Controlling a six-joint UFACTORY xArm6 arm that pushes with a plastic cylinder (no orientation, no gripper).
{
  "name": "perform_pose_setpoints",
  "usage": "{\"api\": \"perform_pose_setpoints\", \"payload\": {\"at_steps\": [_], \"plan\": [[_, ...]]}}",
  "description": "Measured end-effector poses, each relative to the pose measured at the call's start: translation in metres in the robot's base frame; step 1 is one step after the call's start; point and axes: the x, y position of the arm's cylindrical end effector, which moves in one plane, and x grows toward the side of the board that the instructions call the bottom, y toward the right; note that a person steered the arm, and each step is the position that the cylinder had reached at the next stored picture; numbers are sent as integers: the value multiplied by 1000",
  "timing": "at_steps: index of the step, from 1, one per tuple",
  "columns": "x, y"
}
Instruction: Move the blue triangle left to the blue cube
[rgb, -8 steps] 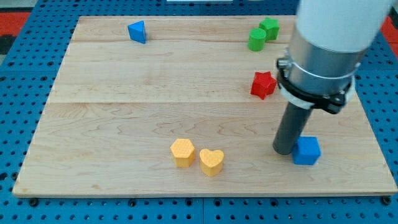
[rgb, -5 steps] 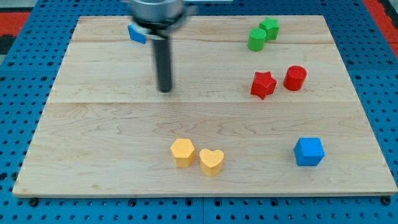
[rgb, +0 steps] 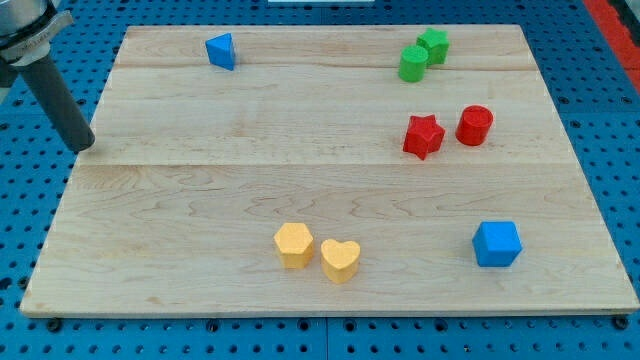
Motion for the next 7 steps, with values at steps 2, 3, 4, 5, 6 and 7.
{"api": "perform_pose_setpoints", "payload": {"at_steps": [2, 3, 4, 5, 6, 7], "plan": [[-3, -21], [-43, 1], [-109, 36], [-167, 59], [-188, 113], [-144, 174]]}}
